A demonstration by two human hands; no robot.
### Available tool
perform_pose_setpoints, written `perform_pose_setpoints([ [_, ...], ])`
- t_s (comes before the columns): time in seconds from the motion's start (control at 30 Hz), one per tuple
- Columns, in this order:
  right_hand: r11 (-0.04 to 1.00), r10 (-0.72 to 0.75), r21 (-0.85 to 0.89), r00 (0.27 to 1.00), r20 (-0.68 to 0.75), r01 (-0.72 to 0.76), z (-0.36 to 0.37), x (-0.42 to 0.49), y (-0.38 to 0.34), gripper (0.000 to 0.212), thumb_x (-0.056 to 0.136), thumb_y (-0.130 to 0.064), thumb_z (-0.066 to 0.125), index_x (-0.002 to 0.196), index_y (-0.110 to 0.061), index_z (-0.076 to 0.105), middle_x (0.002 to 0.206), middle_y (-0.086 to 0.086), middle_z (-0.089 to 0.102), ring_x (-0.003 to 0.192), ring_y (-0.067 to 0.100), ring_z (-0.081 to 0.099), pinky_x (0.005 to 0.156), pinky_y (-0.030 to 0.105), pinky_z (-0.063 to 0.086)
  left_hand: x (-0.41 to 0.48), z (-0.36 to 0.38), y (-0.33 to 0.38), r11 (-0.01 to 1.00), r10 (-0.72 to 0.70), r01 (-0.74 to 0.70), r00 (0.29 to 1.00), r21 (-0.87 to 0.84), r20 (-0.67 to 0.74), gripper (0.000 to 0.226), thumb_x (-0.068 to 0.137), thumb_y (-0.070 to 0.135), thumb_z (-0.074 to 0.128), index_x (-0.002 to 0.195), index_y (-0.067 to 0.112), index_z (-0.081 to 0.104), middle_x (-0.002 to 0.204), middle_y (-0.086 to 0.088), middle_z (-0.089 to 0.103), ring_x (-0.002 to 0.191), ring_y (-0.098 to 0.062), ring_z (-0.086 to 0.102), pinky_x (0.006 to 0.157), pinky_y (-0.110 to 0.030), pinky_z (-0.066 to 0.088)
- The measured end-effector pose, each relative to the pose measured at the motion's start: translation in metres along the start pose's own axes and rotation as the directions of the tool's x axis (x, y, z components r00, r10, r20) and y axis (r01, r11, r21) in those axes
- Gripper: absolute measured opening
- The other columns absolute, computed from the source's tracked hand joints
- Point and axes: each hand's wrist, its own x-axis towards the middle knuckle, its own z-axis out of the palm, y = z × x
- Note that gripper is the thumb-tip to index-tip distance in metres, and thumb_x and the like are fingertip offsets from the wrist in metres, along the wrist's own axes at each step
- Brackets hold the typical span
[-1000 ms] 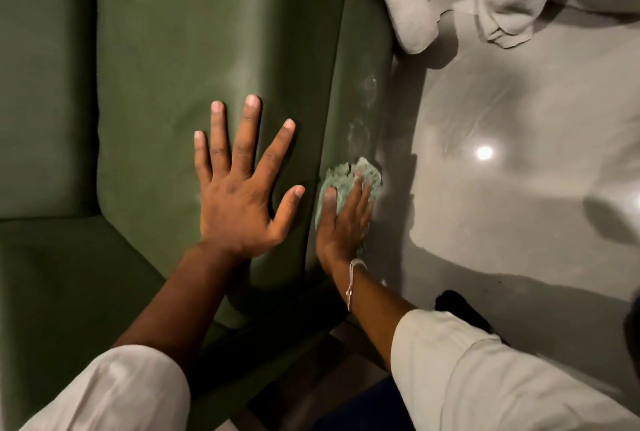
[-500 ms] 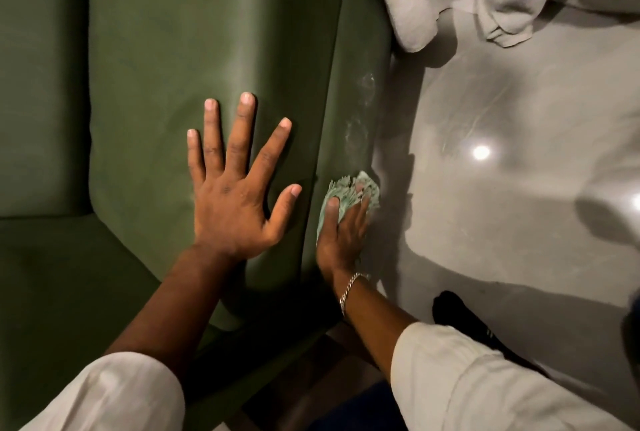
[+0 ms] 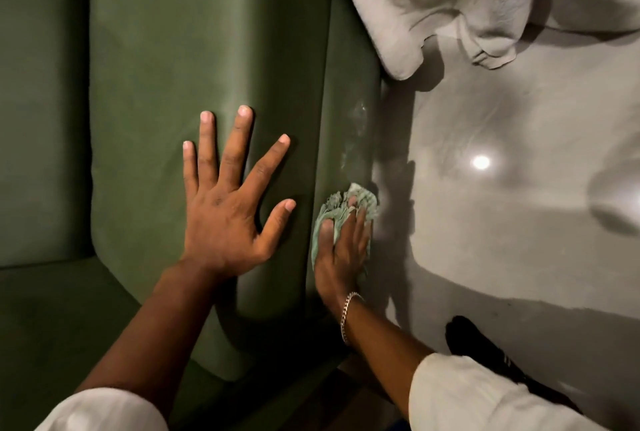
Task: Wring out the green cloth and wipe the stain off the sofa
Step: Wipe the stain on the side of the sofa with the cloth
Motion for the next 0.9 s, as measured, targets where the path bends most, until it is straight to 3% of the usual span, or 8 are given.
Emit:
perform_pose_setpoints([
  [0.23, 0.966, -0.255, 0.002, 0.957, -0.136, 0.258, -0.015, 0.123, -0.065, 0.062, 0.096, -0.054, 0.025, 0.151, -0.024, 0.017, 0.162, 0.005, 0.021, 0.149, 0.023, 0.018, 0.122, 0.046, 0.015, 0.037, -0.008, -0.009, 0.997, 0.054, -0.056, 0.997, 0.053, 0.053, 0.077, 0.082, 0.069, 0.042, 0.150, 0.038, 0.024, 0.166, -0.009, -0.001, 0.150, -0.041, -0.010, 0.117, -0.069, 0.006],
  [0.33, 0.981, -0.189, 0.021, 0.975, -0.119, 0.193, -0.014, 0.114, -0.045, 0.073, 0.090, -0.061, 0.017, 0.151, -0.021, 0.014, 0.163, 0.005, 0.016, 0.150, 0.021, 0.014, 0.123, 0.042, 0.010, 0.050, -0.010, -0.009, 0.997, 0.049, -0.052, 0.998, 0.058, 0.049, 0.078, 0.081, 0.070, 0.042, 0.150, 0.039, 0.024, 0.166, -0.006, -0.002, 0.150, -0.041, -0.011, 0.116, -0.070, 0.007],
  [0.47, 0.993, -0.116, 0.027, 0.992, -0.052, 0.117, -0.006, 0.050, -0.022, 0.072, 0.086, -0.063, 0.016, 0.150, -0.032, 0.005, 0.164, -0.001, 0.008, 0.151, 0.022, 0.003, 0.123, 0.046, 0.004, 0.055, -0.009, -0.007, 0.997, 0.030, -0.032, 0.999, 0.063, 0.029, 0.078, 0.080, 0.068, 0.045, 0.150, 0.040, 0.023, 0.166, -0.005, -0.002, 0.150, -0.040, -0.010, 0.116, -0.070, 0.008],
  [0.6, 0.957, -0.289, -0.067, 0.947, -0.140, 0.282, -0.010, 0.119, -0.076, 0.071, 0.089, -0.063, 0.021, 0.151, -0.029, 0.015, 0.163, -0.001, 0.015, 0.151, 0.024, 0.010, 0.122, 0.044, 0.010, 0.054, -0.007, -0.006, 0.997, 0.033, -0.034, 0.999, 0.068, 0.011, 0.077, 0.081, 0.068, 0.043, 0.150, 0.040, 0.022, 0.166, -0.006, -0.001, 0.150, -0.041, -0.009, 0.116, -0.069, 0.008],
  [0.67, 0.961, -0.278, -0.034, 0.951, -0.137, 0.276, -0.020, 0.160, -0.098, 0.072, 0.090, -0.062, 0.020, 0.151, -0.025, 0.015, 0.163, 0.001, 0.015, 0.151, 0.023, 0.011, 0.123, 0.045, 0.010, 0.054, -0.006, -0.006, 0.997, 0.033, -0.033, 0.999, 0.070, 0.004, 0.077, 0.081, 0.068, 0.043, 0.150, 0.040, 0.023, 0.166, -0.007, -0.001, 0.150, -0.041, -0.009, 0.116, -0.068, 0.008],
  [0.77, 0.943, -0.330, -0.001, 0.934, -0.139, 0.333, -0.025, 0.158, -0.077, 0.068, 0.092, -0.054, 0.019, 0.151, -0.019, 0.017, 0.163, 0.005, 0.016, 0.151, 0.020, 0.010, 0.124, 0.043, 0.009, 0.054, -0.006, -0.004, 0.997, 0.021, -0.020, 1.000, 0.076, -0.008, 0.077, 0.081, 0.066, 0.044, 0.150, 0.039, 0.024, 0.166, -0.007, 0.000, 0.150, -0.042, -0.008, 0.116, -0.068, 0.008],
  [0.8, 0.944, -0.323, 0.014, 0.935, -0.149, 0.329, -0.022, 0.139, -0.060, 0.068, 0.092, -0.054, 0.019, 0.151, -0.020, 0.017, 0.162, 0.005, 0.016, 0.151, 0.020, 0.010, 0.124, 0.041, 0.007, 0.054, -0.005, -0.003, 0.997, 0.016, -0.016, 1.000, 0.080, -0.007, 0.077, 0.081, 0.065, 0.044, 0.150, 0.039, 0.024, 0.166, -0.007, 0.000, 0.150, -0.042, -0.007, 0.116, -0.068, 0.008],
  [0.9, 0.994, -0.108, 0.016, 0.991, -0.075, 0.110, -0.003, 0.054, -0.008, 0.074, 0.085, -0.062, 0.015, 0.151, -0.027, 0.007, 0.163, 0.000, 0.010, 0.151, 0.021, 0.007, 0.122, 0.036, 0.000, 0.055, -0.004, -0.002, 0.995, 0.011, -0.012, 1.000, 0.096, 0.012, 0.078, 0.080, 0.065, 0.043, 0.151, 0.039, 0.021, 0.166, -0.008, -0.002, 0.150, -0.044, -0.008, 0.116, -0.069, 0.006],
])
